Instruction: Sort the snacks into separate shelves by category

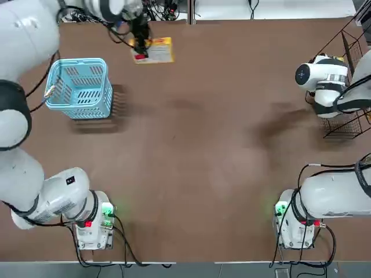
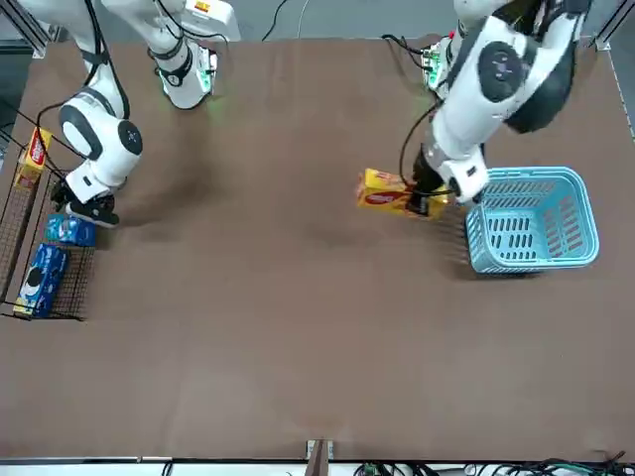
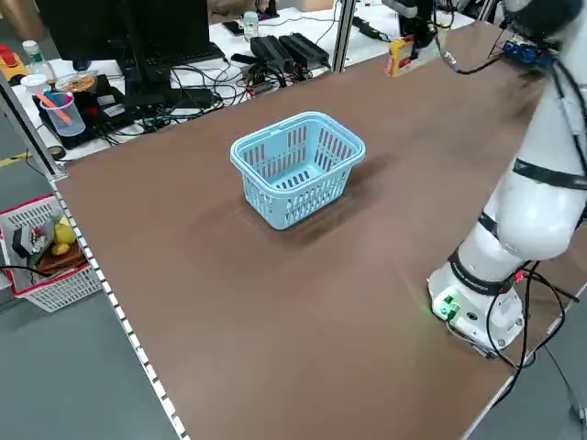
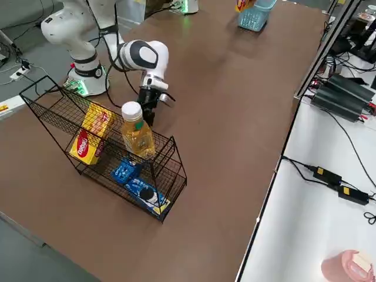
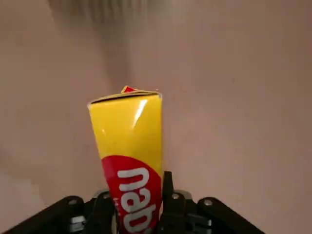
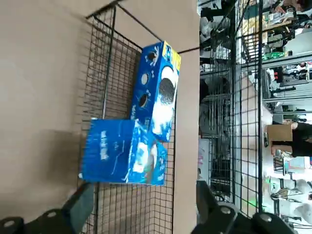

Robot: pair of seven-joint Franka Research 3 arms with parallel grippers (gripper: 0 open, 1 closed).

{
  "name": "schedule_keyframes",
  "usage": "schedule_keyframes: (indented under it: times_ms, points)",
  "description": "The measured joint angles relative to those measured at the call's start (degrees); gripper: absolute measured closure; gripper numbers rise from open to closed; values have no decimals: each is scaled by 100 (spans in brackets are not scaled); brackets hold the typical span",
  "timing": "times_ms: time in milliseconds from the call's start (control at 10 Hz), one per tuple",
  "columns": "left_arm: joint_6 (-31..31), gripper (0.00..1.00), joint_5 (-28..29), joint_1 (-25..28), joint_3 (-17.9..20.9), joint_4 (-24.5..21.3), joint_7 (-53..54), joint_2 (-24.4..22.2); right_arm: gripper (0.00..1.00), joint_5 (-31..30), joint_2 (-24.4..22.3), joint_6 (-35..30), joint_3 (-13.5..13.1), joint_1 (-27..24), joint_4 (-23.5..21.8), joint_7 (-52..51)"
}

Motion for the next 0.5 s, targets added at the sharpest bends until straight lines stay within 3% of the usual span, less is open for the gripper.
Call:
schedule_keyframes:
  times_ms: [300, 500]
  points:
    - [297, 69, 1728, -1524, 134, 865, -1984, 1717, 7, 58, 17, 334, 1, 37, 30, 30]
    - [314, 69, 2226, -2891, 945, 1662, -2584, 2626, 7, 571, 22, 1002, -31, 32, 41, 90]
